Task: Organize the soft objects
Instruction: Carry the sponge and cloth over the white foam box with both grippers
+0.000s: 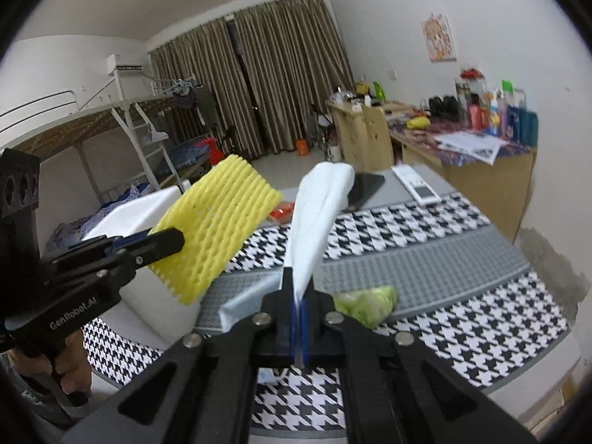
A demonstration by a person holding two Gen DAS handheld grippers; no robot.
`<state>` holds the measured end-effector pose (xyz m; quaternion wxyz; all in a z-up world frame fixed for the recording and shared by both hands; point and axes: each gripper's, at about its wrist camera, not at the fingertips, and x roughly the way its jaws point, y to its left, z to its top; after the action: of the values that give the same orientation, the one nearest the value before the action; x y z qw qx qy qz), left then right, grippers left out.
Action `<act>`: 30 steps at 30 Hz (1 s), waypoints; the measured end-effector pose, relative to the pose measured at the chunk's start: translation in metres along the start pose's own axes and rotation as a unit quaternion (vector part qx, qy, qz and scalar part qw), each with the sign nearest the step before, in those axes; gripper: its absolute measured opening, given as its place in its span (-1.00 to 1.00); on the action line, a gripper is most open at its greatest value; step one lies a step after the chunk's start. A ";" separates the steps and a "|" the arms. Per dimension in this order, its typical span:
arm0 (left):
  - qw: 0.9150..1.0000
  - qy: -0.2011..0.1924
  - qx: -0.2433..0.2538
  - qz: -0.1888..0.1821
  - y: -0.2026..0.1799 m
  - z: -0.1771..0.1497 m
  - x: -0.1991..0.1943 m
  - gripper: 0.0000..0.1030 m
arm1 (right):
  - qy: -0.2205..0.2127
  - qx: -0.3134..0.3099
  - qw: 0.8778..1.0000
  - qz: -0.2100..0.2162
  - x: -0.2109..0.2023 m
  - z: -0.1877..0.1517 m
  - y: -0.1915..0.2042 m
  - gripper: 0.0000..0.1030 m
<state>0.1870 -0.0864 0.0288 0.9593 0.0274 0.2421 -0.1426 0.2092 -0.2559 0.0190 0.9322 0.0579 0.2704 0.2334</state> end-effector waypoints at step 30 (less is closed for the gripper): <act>0.993 -0.082 -0.016 0.082 0.051 0.031 -0.067 -0.79 | -0.075 -0.049 0.995 0.038 -0.021 0.047 0.059 -0.92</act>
<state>0.1592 -0.0238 0.0865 0.9848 0.0199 0.1617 -0.0609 0.1953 -0.2129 0.0826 0.9419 0.0394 0.1857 0.2771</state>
